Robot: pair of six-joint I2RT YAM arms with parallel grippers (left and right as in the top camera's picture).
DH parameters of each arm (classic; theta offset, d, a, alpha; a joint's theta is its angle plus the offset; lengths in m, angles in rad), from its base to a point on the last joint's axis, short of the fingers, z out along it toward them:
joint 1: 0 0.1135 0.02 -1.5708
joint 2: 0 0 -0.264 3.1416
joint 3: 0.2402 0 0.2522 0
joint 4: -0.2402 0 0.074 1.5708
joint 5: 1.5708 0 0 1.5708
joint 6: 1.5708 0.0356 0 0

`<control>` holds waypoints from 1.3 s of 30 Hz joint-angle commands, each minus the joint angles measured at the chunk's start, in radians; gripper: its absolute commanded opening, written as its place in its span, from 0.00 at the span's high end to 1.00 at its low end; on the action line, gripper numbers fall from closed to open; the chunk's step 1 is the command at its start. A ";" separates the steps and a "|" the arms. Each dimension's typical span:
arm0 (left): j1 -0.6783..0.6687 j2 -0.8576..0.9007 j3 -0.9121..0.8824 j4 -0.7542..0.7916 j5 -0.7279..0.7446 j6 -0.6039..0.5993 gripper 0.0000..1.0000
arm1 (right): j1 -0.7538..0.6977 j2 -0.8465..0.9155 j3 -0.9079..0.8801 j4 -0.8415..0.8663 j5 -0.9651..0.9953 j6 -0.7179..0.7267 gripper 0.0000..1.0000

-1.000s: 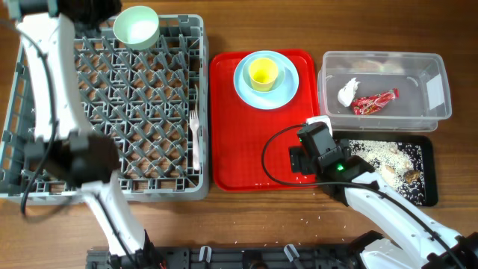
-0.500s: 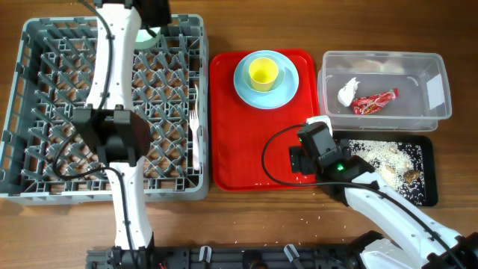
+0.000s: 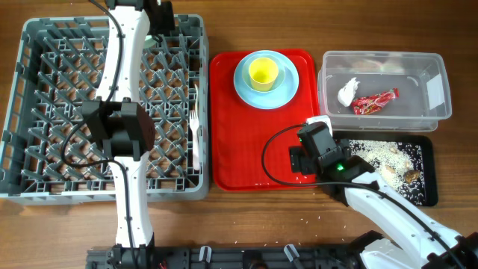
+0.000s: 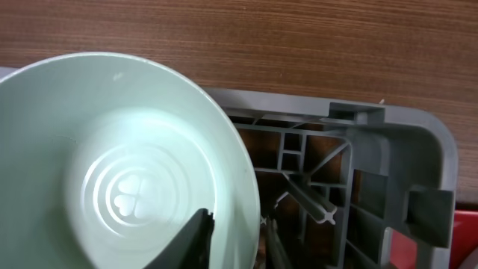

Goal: Sort waste into correct bins and load items into the dishwasher rack
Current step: 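Lower the bowl into the back of the rack and release, then move the left gripper to the yellow cup on the blue plate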

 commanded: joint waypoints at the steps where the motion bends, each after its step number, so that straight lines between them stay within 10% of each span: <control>1: 0.002 0.019 0.011 -0.003 -0.010 0.011 0.87 | -0.001 0.000 0.008 0.001 -0.009 -0.004 0.00; 8: 0.003 -0.077 0.015 -0.042 -0.142 -0.011 0.96 | -0.001 0.000 0.008 0.001 -0.009 -0.004 0.00; 16: 0.223 -0.269 0.011 -0.290 1.160 0.081 0.96 | -0.001 0.000 0.008 0.001 -0.009 -0.004 0.00; 22: 0.227 -0.134 -0.106 -0.486 1.495 0.408 0.96 | -0.001 0.000 0.008 0.001 -0.009 -0.004 0.00; 34: 0.336 -0.079 -0.515 -0.148 1.556 0.418 0.95 | -0.001 0.000 0.008 0.001 -0.009 -0.004 0.00; 36: 0.389 -0.079 -0.515 -0.161 1.477 0.418 0.84 | -0.001 0.000 0.008 0.001 -0.009 -0.004 0.00; 39: 0.428 -0.079 -0.515 -0.175 1.392 0.418 0.30 | -0.001 0.000 0.008 0.001 -0.009 -0.004 0.00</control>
